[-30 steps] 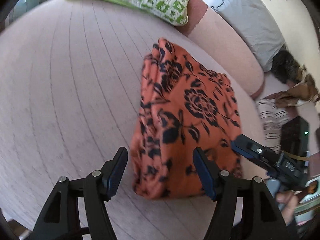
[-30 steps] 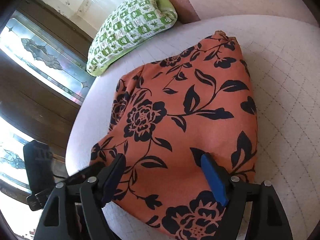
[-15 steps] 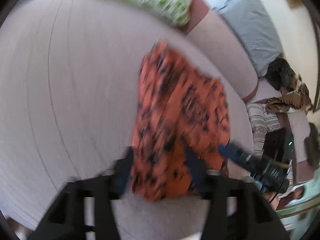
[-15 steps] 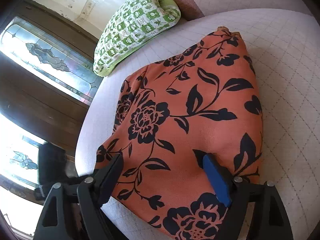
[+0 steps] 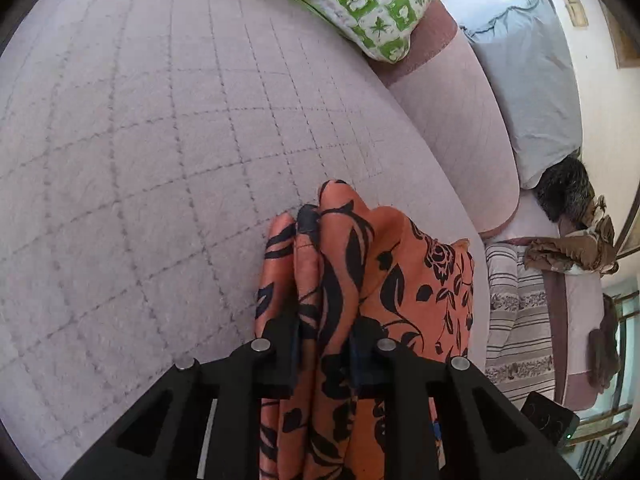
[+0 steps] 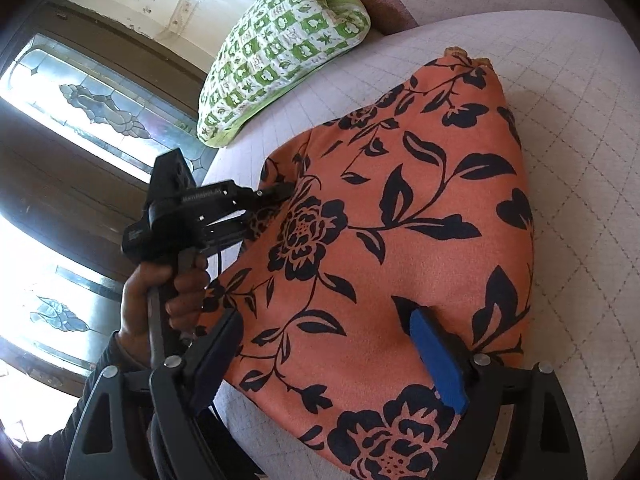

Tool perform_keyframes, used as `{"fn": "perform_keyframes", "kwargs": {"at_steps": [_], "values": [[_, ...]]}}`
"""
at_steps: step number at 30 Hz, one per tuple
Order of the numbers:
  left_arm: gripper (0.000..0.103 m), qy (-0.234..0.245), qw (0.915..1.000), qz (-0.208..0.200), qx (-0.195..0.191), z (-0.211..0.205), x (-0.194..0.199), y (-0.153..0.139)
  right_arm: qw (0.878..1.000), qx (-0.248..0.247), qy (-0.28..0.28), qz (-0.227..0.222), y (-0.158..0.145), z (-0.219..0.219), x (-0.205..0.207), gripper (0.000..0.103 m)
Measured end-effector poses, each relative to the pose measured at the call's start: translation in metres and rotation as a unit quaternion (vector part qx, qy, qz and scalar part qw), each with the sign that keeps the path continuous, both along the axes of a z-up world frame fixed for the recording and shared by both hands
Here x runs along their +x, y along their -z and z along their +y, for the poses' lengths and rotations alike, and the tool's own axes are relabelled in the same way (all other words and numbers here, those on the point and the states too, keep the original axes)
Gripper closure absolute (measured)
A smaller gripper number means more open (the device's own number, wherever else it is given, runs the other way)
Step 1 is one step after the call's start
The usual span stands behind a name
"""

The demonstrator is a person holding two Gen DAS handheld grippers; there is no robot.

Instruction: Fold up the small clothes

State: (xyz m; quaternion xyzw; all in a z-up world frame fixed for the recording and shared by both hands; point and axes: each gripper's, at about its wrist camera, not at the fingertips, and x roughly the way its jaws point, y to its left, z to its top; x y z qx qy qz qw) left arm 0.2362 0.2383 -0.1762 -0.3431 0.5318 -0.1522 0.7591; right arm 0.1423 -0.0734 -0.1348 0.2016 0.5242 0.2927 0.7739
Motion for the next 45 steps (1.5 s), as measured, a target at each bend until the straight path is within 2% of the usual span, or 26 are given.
{"fn": "perform_keyframes", "kwargs": {"at_steps": [1, 2, 3, 4, 5, 6, 7, 11, 13, 15, 16, 20, 22, 25, 27, 32, 34, 35, 36, 38, 42, 45], "values": [[0.079, 0.006, 0.9994, -0.015, 0.031, -0.005, -0.004, -0.009, 1.000, -0.002, -0.001, 0.000, 0.000, 0.001, 0.000, 0.016], [0.070, 0.007, 0.9968, -0.030, 0.073, -0.011, -0.013, -0.021, 1.000, -0.004, -0.001, -0.001, 0.000, 0.001, 0.000, 0.016], [0.050, 0.004, 0.9933, -0.045, 0.106, -0.015, -0.023, -0.033, 1.000, -0.004, 0.000, 0.000, 0.000, 0.000, 0.000, 0.016], [0.040, 0.002, 0.9912, -0.054, 0.121, -0.017, -0.028, -0.039, 1.000, -0.002, 0.002, 0.001, -0.001, -0.001, 0.000, 0.016], [0.031, -0.004, 0.9858, -0.067, 0.154, -0.021, -0.041, -0.051, 1.000, 0.000, 0.008, 0.005, -0.002, -0.003, -0.001, 0.016], [0.031, -0.009, 0.9800, -0.077, 0.183, -0.026, -0.049, -0.059, 1.000, 0.000, 0.012, 0.008, -0.004, -0.004, -0.001, 0.016], [0.031, -0.008, 0.9704, -0.095, 0.222, -0.033, -0.065, -0.070, 1.000, 0.000, 0.021, 0.008, -0.009, -0.005, -0.003, 0.016], [0.031, 0.002, 0.9507, -0.124, 0.284, -0.050, -0.098, -0.089, 1.000, 0.001, 0.017, -0.011, -0.025, 0.000, -0.015, 0.016], [0.031, -0.010, 0.9459, -0.128, 0.298, -0.051, -0.109, -0.096, 0.999, -0.030, 0.019, -0.005, -0.016, 0.006, -0.016, 0.016], [0.031, -0.018, 0.9451, -0.124, 0.302, -0.045, -0.118, -0.103, 0.999, -0.048, 0.015, 0.010, -0.004, 0.008, -0.014, 0.016], [0.031, -0.019, 0.9458, -0.123, 0.300, -0.046, -0.124, -0.105, 0.999, -0.050, 0.017, 0.007, -0.007, 0.008, -0.016, 0.016], [0.031, -0.026, 0.9409, -0.124, 0.314, -0.043, -0.131, -0.106, 0.998, -0.043, 0.017, -0.042, -0.035, 0.011, -0.026, 0.015], [0.031, -0.029, 0.9419, -0.121, 0.312, -0.042, -0.134, -0.106, 0.998, -0.046, 0.028, -0.045, -0.037, 0.009, -0.023, 0.015], [0.031, -0.030, 0.9412, -0.119, 0.315, -0.041, -0.137, -0.106, 0.995, -0.066, 0.064, -0.042, -0.024, -0.002, -0.007, 0.015], [0.031, -0.032, 0.9406, -0.116, 0.317, -0.040, -0.137, -0.105, 0.995, -0.061, 0.074, -0.008, -0.004, -0.008, 0.004, 0.015], [0.031, -0.031, 0.9391, -0.114, 0.323, -0.040, -0.136, -0.102, 0.996, -0.033, 0.076, -0.039, -0.033, -0.011, 0.001, 0.015], [0.031, -0.030, 0.9402, -0.113, 0.320, -0.041, -0.135, -0.101, 0.995, -0.039, 0.083, -0.047, -0.035, -0.011, 0.003, 0.015], [0.031, -0.029, 0.9406, -0.110, 0.320, -0.041, -0.134, -0.099, 0.995, -0.047, 0.083, -0.039, -0.028, -0.012, 0.006, 0.012], [0.031, -0.028, 0.9411, -0.107, 0.320, -0.041, -0.133, -0.097, 0.996, -0.057, 0.071, -0.003, -0.010, -0.010, 0.014, 0.012], [0.031, -0.026, 0.9446, -0.101, 0.311, -0.040, -0.133, -0.091, 0.996, -0.058, 0.067, -0.017, -0.012, -0.010, 0.012, 0.012], [0.031, -0.027, 0.9542, -0.083, 0.286, -0.032, -0.132, -0.077, 0.995, -0.014, 0.085, -0.041, -0.037, -0.029, -0.002, 0.012], [0.031, -0.023, 0.9669, -0.072, 0.244, -0.027, -0.137, -0.066, 0.993, -0.008, 0.107, -0.040, -0.038, -0.055, -0.015, 0.012]]}}
